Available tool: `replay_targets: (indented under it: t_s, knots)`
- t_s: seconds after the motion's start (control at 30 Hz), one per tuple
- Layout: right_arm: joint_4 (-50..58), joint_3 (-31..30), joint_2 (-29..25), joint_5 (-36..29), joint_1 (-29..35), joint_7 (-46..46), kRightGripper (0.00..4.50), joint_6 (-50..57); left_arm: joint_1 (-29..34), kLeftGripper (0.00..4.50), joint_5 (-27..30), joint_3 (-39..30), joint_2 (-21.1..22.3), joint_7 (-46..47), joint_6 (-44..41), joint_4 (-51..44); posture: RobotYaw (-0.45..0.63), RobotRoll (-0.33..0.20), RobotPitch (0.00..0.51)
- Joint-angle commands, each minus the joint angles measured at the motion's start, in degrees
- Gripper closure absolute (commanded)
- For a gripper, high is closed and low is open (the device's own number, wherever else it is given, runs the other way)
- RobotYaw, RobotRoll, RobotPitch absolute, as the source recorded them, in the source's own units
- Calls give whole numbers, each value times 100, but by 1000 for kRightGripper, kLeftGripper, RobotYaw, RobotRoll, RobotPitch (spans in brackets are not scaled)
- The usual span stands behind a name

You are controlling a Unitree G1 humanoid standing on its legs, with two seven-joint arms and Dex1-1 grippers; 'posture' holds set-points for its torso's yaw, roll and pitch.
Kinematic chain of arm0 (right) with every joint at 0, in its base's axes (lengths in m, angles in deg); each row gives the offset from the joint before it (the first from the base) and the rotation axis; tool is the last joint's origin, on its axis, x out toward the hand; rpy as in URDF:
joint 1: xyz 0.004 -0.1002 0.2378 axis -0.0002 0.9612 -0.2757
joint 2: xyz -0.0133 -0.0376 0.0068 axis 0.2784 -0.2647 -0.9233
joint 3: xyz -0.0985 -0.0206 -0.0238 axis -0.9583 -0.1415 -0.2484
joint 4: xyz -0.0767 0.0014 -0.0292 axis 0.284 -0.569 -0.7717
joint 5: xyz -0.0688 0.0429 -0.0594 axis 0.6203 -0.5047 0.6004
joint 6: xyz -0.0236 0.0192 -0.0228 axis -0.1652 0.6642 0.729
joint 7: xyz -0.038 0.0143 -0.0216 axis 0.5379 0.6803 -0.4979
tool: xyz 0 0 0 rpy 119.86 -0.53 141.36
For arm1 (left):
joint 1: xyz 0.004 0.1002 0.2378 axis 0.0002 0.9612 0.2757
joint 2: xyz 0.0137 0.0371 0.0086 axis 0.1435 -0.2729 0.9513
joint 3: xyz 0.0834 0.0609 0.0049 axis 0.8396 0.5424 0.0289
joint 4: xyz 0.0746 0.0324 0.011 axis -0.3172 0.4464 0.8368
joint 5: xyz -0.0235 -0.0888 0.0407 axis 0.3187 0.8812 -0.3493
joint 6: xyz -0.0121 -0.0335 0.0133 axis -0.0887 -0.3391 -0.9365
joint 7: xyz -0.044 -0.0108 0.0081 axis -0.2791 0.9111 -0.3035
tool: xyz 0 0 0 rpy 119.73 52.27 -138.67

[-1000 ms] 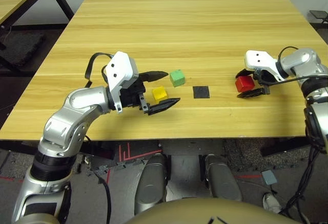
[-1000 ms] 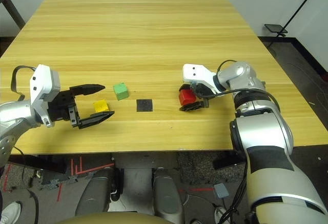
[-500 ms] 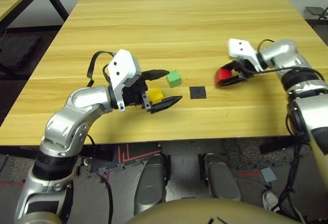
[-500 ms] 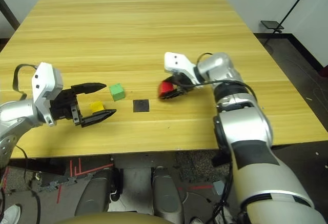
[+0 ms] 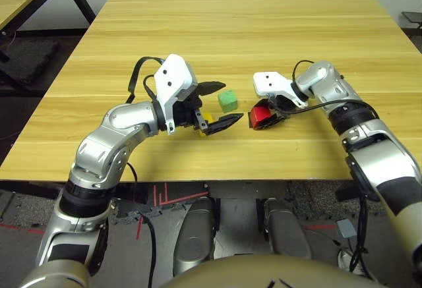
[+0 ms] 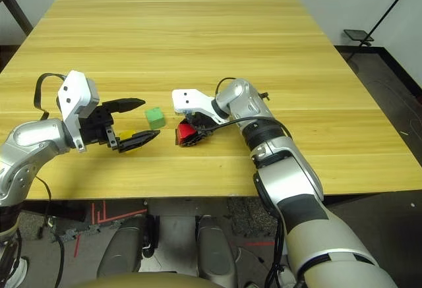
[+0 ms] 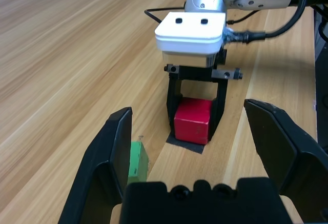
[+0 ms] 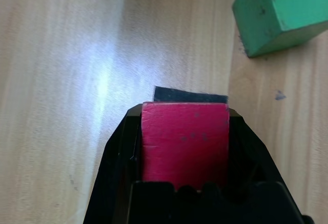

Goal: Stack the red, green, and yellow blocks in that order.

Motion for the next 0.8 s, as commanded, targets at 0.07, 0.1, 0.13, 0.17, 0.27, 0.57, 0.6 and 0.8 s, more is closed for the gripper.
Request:
replay_targets:
  t_s: [0.07, 0.1, 0.13, 0.17, 0.27, 0.57, 0.6, 0.8]
  knots:
    - [-186, -106, 1, 118, -50, -339, 2462, -77, -9, 0, -88, 40, 35, 27, -21, -9, 459, -262, 112]
    - [-204, -109, 4, 122, -44, -393, 2462, -40, -1, 0, -97, 43, 46, 22, -25, -7, 458, -258, 112]
    - [-212, -121, -1, 126, -34, -419, 2462, -24, 4, 0, -107, 48, 57, 15, -25, -5, 457, -257, 111]
    - [-209, -132, -8, 124, -19, -428, 2462, -23, 5, 0, -116, 54, 67, 6, -24, -1, 454, -256, 111]
    - [-96, -135, -20, 57, 69, -347, 2462, 148, -13, 0, -147, 67, 82, -30, -40, 75, 445, -252, 110]
    - [231, 217, -316, -588, 109, 439, 29, 348, -734, 0, -606, 582, 115, -467, 96, 1198, 374, -226, 81]
    - [216, 362, -441, -719, -24, 513, 29, 420, -921, 0, -705, 686, 64, -535, 141, 1447, 361, -222, 77]
    - [61, 1071, -1210, -1264, -635, 625, 29, 567, -1649, 0, -1305, 1143, -229, -952, 784, 2804, 296, -209, 61]
